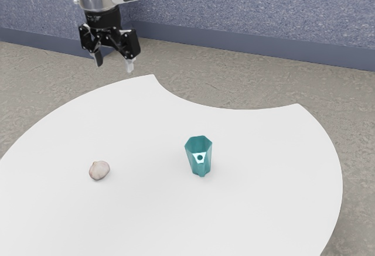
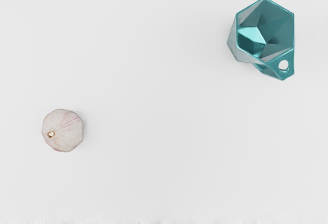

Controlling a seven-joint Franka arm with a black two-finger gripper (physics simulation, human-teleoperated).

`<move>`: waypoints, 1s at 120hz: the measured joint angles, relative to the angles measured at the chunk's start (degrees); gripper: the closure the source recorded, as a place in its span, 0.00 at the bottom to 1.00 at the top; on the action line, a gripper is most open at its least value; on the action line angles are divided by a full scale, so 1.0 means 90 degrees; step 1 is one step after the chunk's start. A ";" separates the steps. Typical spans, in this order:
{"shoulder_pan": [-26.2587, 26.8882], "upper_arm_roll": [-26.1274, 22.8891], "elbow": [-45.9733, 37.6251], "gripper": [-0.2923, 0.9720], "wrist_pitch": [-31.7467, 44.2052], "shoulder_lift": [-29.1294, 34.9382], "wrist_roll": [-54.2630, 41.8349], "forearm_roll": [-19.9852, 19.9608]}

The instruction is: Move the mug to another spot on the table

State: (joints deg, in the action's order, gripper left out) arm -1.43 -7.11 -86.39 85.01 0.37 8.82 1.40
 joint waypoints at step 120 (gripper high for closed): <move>0.0839 -0.1049 -0.2972 0.23 0.4382 -0.1018 0.3376 -0.0221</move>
State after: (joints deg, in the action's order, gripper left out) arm 6.12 -16.55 -113.14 124.45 -8.80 39.21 -0.59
